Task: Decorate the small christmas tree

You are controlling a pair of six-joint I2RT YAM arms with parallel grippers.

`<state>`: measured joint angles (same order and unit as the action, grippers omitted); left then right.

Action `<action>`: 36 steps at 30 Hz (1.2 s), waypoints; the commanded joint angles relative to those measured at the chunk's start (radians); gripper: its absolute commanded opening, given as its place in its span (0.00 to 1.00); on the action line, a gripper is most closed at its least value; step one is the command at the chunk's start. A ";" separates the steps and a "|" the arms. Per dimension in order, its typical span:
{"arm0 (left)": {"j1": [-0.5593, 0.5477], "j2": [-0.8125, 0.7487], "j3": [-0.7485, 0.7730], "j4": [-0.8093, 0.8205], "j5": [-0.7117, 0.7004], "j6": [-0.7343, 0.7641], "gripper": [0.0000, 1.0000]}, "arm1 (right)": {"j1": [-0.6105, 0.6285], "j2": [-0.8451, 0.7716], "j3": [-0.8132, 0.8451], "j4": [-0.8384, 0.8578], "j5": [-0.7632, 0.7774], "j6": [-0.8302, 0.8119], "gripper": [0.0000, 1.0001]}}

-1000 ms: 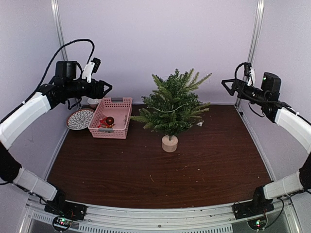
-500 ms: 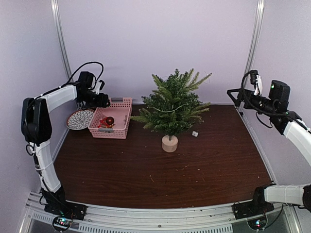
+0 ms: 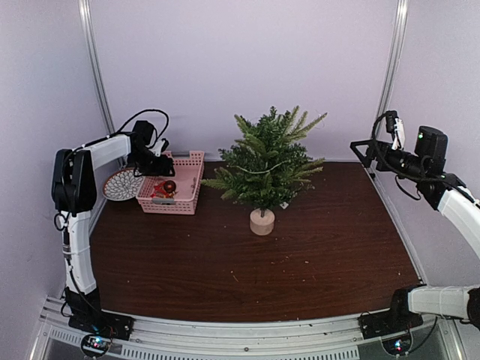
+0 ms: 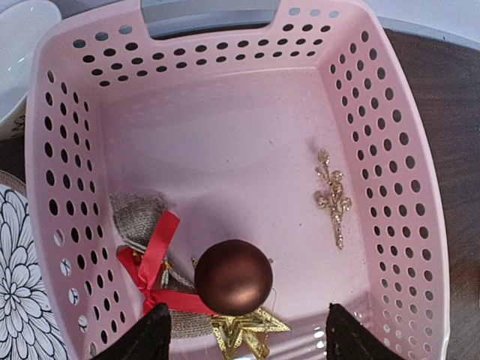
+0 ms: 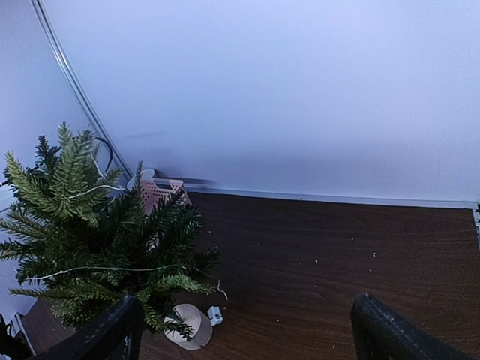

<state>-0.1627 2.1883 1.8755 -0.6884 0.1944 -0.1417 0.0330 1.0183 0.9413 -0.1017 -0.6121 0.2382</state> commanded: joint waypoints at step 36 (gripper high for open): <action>-0.003 0.195 0.134 -0.053 0.027 0.047 0.61 | 0.002 -0.003 -0.013 0.019 -0.011 -0.005 1.00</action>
<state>-0.1627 2.3566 1.9911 -0.7425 0.2062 -0.1085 0.0330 1.0260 0.9394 -0.1009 -0.6136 0.2382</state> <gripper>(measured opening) 0.607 0.995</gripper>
